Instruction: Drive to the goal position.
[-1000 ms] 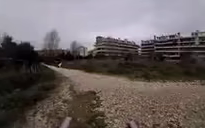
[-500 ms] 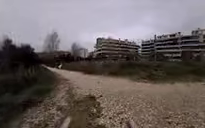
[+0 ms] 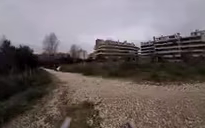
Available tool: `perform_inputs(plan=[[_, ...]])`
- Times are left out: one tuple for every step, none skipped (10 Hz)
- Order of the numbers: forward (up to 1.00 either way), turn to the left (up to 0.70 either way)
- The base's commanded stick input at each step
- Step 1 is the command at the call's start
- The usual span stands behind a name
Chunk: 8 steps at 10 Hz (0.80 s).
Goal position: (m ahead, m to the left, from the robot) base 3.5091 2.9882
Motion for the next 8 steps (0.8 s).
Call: perform_inputs(plan=[[0.5, 0.12], [0.5, 0.32], [0.5, 0.5], [0.5, 0.36], [0.5, 0.05], [0.5, 0.0], [0.5, 0.0], [0.5, 0.0]])
